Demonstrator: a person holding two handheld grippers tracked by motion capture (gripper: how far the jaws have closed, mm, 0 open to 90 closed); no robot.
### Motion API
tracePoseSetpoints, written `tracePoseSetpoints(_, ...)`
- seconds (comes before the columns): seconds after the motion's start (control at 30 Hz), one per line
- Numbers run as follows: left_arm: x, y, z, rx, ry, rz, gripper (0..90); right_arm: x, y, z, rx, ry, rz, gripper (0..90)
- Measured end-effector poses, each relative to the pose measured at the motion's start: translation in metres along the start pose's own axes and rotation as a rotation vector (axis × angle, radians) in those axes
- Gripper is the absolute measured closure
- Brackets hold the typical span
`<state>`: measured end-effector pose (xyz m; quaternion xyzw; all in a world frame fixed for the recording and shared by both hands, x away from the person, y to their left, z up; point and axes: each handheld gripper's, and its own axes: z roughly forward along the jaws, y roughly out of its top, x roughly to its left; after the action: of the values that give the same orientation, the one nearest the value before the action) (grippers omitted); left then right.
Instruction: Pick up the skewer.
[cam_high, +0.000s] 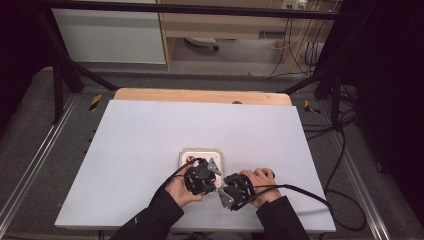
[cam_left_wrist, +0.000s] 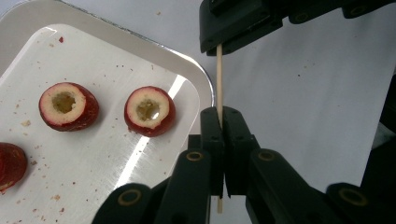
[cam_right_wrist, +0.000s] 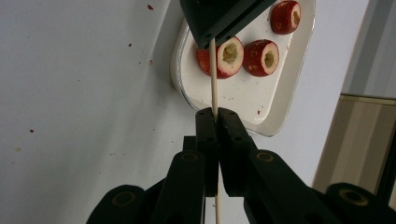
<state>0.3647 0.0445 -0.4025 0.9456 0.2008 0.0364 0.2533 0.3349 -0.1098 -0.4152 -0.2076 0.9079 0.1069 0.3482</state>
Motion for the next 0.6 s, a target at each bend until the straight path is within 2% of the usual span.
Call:
tracePoseSetpoints(0.07, -0.002, -0.001, -0.001, 0.0, 0.013, 0.01, 88.5, 0.0, 0.0, 0.0, -0.008, -0.004, 0.004, 86.7)
tracePoseSetpoints(0.13, -0.002, -0.001, -0.001, -0.002, 0.017, 0.014, 88.6, 0.0, -0.001, 0.0, -0.012, 0.001, 0.043, 83.7)
tracePoseSetpoints(0.23, -0.003, -0.004, -0.004, -0.006, 0.027, 0.023, 88.6, -0.004, -0.004, -0.002, -0.037, -0.01, 0.108, 72.4)
tracePoseSetpoints(0.27, -0.003, -0.005, -0.005, -0.012, 0.031, 0.019, 88.6, -0.004, -0.004, -0.002, -0.037, -0.01, 0.108, 72.4)
tracePoseSetpoints(0.3, -0.002, -0.008, -0.007, -0.014, 0.034, 0.016, 88.6, -0.008, -0.009, -0.006, -0.061, -0.025, 0.202, 61.7)
tracePoseSetpoints(0.37, 0.0, -0.012, -0.01, -0.023, 0.041, 0.011, 88.5, -0.01, -0.014, -0.01, -0.087, -0.035, 0.296, 56.9)
tracePoseSetpoints(0.4, 0.001, -0.014, -0.012, -0.026, 0.047, 0.008, 88.5, -0.01, -0.014, -0.01, -0.087, -0.035, 0.296, 56.9)
tracePoseSetpoints(0.43, 0.003, -0.018, -0.014, -0.032, 0.052, 0.005, 88.5, -0.013, -0.02, -0.015, -0.113, -0.046, 0.415, 48.6)
tracePoseSetpoints(0.47, 0.004, -0.02, -0.015, -0.036, 0.055, -0.002, 88.5, -0.013, -0.02, -0.015, -0.113, -0.046, 0.415, 48.6)
tracePoseSetpoints(0.5, 0.005, -0.023, -0.016, -0.042, 0.058, -0.008, 88.5, -0.015, -0.026, -0.017, -0.123, -0.042, 0.515, 42.9)
tracePoseSetpoints(0.53, 0.006, -0.025, -0.018, -0.046, 0.064, -0.015, 88.5, -0.015, -0.026, -0.017, -0.123, -0.042, 0.515, 42.9)
tracePoseSetpoints(0.57, 0.007, -0.028, -0.02, -0.05, 0.068, -0.014, 88.5, -0.017, -0.032, -0.018, -0.13, -0.032, 0.651, 37.6)
tracePoseSetpoints(0.6, 0.007, -0.031, -0.021, -0.059, 0.07, -0.022, 88.5, -0.017, -0.032, -0.018, -0.13, -0.032, 0.651, 37.6)
